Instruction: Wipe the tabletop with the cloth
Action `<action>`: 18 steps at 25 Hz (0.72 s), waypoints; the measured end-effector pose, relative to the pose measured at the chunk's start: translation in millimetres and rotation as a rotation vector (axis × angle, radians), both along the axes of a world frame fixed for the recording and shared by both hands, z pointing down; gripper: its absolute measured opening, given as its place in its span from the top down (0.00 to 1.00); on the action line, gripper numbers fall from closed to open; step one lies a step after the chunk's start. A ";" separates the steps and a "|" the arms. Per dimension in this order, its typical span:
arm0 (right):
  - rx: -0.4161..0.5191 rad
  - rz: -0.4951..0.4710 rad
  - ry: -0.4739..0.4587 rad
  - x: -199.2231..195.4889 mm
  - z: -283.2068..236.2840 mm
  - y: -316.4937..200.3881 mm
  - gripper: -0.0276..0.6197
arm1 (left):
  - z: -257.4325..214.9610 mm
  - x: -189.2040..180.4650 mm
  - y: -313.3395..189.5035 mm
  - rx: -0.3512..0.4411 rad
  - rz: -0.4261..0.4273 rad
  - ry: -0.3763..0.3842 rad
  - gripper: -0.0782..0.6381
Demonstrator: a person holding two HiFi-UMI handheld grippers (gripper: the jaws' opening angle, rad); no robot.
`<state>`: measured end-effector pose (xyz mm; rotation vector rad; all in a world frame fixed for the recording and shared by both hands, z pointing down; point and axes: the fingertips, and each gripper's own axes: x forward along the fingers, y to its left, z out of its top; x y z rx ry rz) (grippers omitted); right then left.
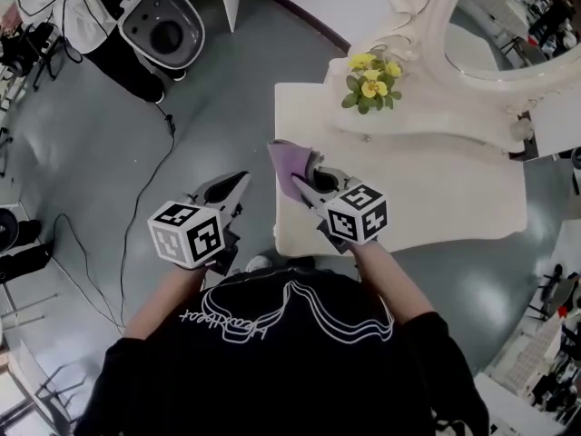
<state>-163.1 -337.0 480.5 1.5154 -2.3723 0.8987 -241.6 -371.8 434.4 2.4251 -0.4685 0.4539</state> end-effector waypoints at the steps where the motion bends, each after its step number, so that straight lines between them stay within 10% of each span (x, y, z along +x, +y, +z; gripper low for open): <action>1: -0.009 -0.011 0.001 0.9 4.3 -3.5 0.88 | 1.9 1.0 -1.4 -0.006 -0.016 0.000 0.88; 18: -0.092 -0.117 0.171 29.7 53.5 -21.6 0.88 | 41.0 -0.2 -5.6 -0.069 -0.234 -0.041 0.88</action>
